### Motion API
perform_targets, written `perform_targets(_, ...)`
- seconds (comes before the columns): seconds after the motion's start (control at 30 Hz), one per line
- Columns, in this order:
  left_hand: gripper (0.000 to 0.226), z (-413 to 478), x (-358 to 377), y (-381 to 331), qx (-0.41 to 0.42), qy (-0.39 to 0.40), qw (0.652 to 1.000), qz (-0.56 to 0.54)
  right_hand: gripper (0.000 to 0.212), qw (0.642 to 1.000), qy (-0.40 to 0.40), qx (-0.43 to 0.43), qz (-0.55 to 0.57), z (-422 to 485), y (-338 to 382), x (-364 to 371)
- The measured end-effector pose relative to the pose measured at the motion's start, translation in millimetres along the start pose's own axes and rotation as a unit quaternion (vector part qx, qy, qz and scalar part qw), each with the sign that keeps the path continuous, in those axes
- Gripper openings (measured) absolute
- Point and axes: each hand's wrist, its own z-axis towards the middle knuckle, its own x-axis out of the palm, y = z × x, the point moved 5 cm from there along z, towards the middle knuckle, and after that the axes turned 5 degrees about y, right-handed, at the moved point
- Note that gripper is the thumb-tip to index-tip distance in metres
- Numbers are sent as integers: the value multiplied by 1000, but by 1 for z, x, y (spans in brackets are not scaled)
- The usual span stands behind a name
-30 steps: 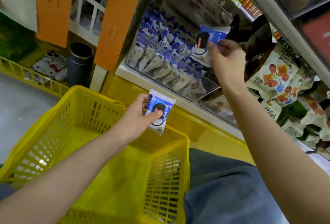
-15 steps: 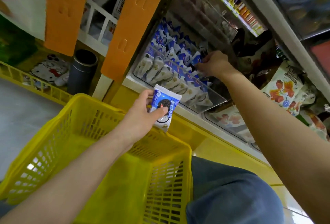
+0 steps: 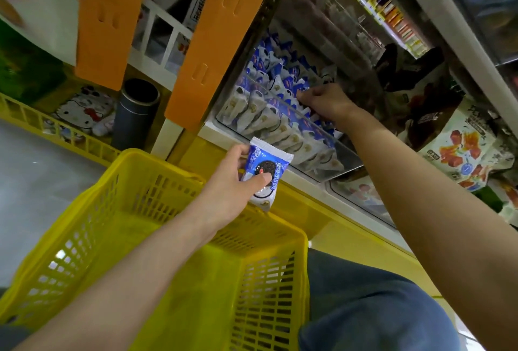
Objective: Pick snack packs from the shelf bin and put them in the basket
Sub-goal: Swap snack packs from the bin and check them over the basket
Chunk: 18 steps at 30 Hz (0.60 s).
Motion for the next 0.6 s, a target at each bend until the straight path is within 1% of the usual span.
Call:
perform_targets(0.1, 31, 1, 1, 2, -1, -2, 1000, 8, 27, 999, 14, 8, -38, -2, 4, 0)
perform_targets(0.17, 31, -1, 0, 5, -3, -6, 1000, 15, 35, 996, 21, 19, -87, -3, 8, -3)
perform_targets(0.23, 31, -2, -1, 7, -2, -12, 1000, 28, 42, 995, -2, 25, -100, -7, 8, -7)
perform_targets(0.3, 31, -3, -1, 8, 0, -18, 999, 43, 48, 997, -41, 12, -66, -16, 6, -11)
perform_targets(0.37, 31, -4, 0, 10, -4, -21, 998, 58, 46, 996, -88, -27, -23, -31, 3, -14)
perform_targets(0.43, 31, -6, 1, 11, -8, -25, 997, 66, 37, 986, -145, -79, 18, -50, -1, -16)
perform_targets(0.53, 31, -10, 2, 17, -19, -35, 997, 71, 22, 951, -227, -197, 73, -97, -3, -11)
perform_targets(0.6, 26, -13, 3, 23, -32, -44, 997, 52, 15, 926, -239, -280, 85, -133, -7, 3)
